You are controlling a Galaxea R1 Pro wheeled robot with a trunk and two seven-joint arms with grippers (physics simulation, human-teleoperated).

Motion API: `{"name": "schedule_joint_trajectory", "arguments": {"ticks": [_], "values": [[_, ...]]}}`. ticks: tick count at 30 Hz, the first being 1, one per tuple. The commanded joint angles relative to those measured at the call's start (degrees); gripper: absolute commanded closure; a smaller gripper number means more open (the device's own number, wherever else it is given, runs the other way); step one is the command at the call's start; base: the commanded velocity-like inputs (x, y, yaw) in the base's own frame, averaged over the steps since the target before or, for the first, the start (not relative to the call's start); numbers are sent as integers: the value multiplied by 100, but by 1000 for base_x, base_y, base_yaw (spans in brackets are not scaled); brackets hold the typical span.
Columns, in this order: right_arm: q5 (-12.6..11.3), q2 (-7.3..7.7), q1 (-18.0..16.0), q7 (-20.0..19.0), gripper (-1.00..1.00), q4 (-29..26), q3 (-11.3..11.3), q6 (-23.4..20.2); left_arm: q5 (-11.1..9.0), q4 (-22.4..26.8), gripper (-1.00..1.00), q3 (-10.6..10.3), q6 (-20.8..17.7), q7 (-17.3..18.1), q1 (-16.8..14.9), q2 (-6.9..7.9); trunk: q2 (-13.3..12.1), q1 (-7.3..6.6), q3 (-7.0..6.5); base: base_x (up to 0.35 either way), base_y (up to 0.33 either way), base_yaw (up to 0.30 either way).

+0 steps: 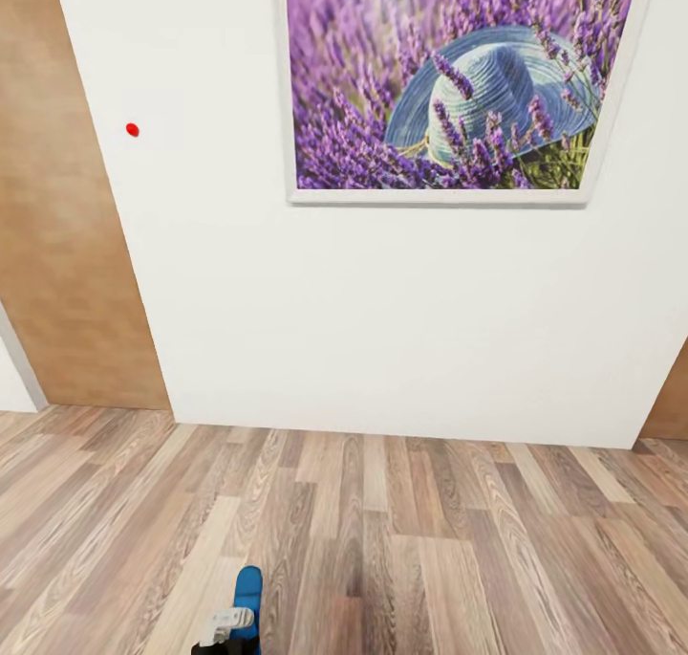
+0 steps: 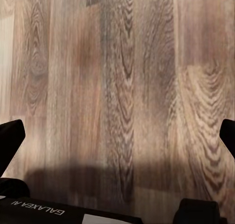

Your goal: In the bedroom, move the book from the bed onto either nightstand, and place the two sandals side by side next to the bed.

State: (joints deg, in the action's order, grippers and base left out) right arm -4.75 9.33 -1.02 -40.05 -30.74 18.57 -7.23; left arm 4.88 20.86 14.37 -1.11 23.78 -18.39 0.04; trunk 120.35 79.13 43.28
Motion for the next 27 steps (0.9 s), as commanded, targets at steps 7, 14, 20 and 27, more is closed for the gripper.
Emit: {"name": "schedule_joint_trajectory", "arguments": {"ticks": [7,14,20,27], "values": [[-49,-1,-3,-29,-100,-2,15,-59,48,6,100,49,-13,47,-6,-4,2,2,6,326,0,0],[-48,-3,-3,-29,-100,-2,6,-59,48,6,100,49,-14,48,-4,-4,2,2,6,327,0,0],[-50,-2,-3,-29,-100,-2,13,-59,48,6,100,49,-12,48,-2,-4,2,2,6,327,0,0],[-51,-1,-3,-29,-100,-2,15,-59,48,6,100,49,-12,48,-1,-4,2,2,6,327,0,0]]}}
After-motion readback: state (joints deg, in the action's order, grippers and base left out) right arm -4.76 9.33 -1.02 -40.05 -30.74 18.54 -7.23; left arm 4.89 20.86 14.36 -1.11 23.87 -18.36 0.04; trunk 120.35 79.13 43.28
